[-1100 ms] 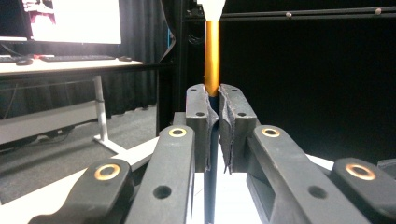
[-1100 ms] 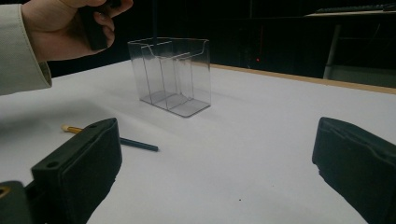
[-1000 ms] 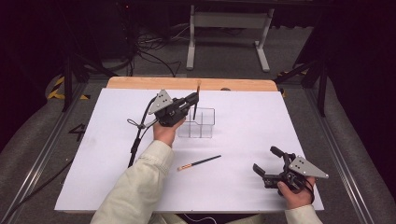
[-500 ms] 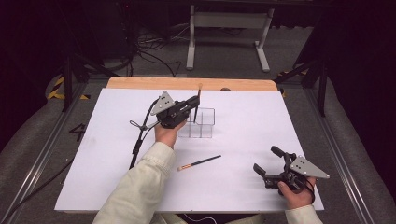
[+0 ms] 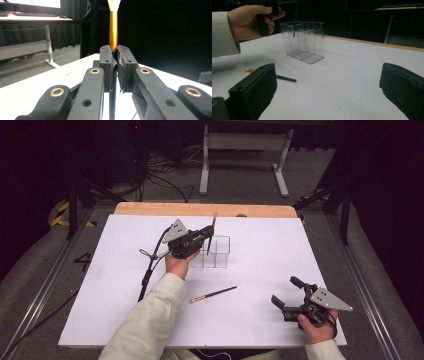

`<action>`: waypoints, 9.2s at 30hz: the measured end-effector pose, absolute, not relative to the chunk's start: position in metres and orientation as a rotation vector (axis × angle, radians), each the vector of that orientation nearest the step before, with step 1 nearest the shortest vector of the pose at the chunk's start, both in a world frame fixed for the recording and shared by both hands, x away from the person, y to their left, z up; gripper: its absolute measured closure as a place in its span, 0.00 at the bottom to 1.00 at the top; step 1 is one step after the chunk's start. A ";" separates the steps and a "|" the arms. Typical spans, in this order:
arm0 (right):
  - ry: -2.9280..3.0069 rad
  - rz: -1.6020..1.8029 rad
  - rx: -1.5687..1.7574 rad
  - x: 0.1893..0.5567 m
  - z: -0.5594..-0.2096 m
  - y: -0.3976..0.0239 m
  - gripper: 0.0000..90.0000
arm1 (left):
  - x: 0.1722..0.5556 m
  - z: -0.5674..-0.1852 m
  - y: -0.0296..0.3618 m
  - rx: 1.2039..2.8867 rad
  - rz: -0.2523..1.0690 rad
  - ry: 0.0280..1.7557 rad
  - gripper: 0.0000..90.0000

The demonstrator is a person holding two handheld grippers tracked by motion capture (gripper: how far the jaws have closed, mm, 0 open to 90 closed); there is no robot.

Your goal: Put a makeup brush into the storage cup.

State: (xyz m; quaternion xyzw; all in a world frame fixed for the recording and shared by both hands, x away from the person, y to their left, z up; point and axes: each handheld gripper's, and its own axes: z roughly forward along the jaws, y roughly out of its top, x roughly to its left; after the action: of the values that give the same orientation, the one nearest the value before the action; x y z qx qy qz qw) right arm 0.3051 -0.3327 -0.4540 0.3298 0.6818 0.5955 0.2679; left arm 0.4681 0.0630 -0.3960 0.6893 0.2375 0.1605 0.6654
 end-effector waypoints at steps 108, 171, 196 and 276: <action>2.601 1.363 0.517 0.404 -0.369 -0.191 0.17 | 0.352 -0.378 0.235 1.730 0.278 0.606 0.03; 3.048 0.468 0.241 0.418 -0.395 -0.117 0.52 | 0.352 -0.396 0.249 1.723 0.253 0.684 0.03; 3.125 0.279 0.072 0.420 -0.413 -0.099 0.63 | 0.348 -0.399 0.249 1.760 0.265 0.689 0.02; 2.977 0.738 0.226 0.402 -0.360 -0.123 0.93 | 0.354 -0.402 0.247 1.725 0.310 0.683 0.00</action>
State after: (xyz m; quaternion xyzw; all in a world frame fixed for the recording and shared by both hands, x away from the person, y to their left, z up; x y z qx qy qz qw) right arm 0.4018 -0.1233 -0.3605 0.0733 0.9675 0.2398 0.0331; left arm 0.3544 0.2473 -0.4024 0.7410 0.2934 0.1332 0.5892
